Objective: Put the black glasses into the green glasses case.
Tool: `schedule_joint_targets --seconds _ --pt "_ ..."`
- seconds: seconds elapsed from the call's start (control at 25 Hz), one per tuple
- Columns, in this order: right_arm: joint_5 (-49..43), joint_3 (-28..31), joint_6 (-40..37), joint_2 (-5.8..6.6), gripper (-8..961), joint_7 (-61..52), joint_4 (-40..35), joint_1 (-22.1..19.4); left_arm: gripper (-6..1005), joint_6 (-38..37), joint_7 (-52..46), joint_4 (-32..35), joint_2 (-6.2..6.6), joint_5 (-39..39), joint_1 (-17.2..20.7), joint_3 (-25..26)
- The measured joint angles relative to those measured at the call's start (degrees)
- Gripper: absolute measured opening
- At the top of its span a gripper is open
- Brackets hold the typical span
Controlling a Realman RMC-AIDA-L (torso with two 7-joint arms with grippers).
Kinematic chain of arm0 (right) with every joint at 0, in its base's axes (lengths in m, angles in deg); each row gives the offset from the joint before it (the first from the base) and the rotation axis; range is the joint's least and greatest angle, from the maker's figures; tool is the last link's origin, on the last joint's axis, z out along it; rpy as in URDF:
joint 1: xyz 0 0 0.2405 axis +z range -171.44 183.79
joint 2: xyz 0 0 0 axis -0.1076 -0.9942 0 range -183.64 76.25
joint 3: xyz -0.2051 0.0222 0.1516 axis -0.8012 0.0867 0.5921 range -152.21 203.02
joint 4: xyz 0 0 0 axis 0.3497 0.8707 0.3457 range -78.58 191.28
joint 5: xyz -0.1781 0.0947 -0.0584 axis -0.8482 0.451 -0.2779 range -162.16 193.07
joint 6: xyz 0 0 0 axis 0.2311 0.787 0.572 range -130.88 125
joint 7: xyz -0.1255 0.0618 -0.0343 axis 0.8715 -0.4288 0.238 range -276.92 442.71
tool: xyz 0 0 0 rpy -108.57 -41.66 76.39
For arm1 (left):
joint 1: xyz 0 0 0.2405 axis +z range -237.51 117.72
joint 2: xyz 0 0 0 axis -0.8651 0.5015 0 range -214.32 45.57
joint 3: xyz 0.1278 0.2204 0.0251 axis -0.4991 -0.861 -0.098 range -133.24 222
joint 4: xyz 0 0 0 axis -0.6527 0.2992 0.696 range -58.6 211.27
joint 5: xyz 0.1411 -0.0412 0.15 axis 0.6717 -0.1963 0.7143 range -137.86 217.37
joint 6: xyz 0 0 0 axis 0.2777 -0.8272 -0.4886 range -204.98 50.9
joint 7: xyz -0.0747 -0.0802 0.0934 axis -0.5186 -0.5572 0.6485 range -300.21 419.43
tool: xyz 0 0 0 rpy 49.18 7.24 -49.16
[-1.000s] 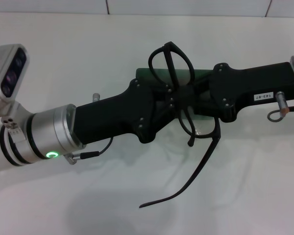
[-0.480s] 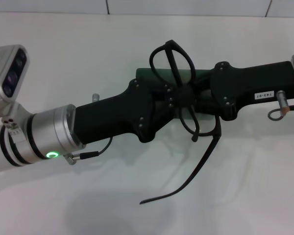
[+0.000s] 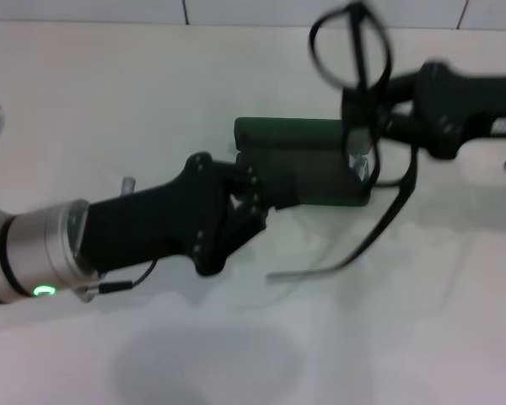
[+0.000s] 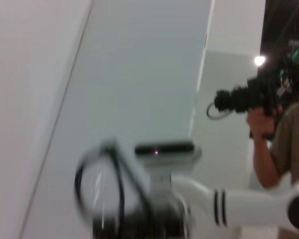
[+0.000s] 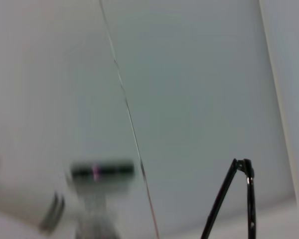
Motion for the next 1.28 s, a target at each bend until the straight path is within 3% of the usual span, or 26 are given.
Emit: schedule_joint_targets --seconds 0.16,0.36,0.44,0.68,0.84,1.28 --pt "6.05 4.07 -3.43 0.06 125 1.64 0.02 -0.18 30 -0.28 0.28 0.08 0.22 5.71 -0.33 -0.07" --pt "9.77 4.04 -1.51 -0.13 126 4.89 2.03 1.69 30 -2.86 1.52 -0.19 -1.65 10.57 -2.95 -0.11" --pt "9.75 2.06 0.54 -0.22 126 6.85 5.39 3.60 30 -3.18 3.37 -1.30 -2.18 8.93 -3.68 -0.68" --pt "9.77 -6.59 6.62 -0.58 126 12.85 16.09 7.70 30 -2.62 5.50 -3.58 -2.02 -3.59 -4.49 -7.23" --pt "10.27 -12.67 10.12 -0.62 126 13.42 16.85 7.91 30 -0.93 5.10 -5.89 -1.81 -7.61 -4.00 -7.08" --pt "10.39 -15.99 12.10 -0.64 127 13.40 16.97 7.95 30 4.67 2.04 -7.99 -1.76 -10.83 -4.15 -7.21"
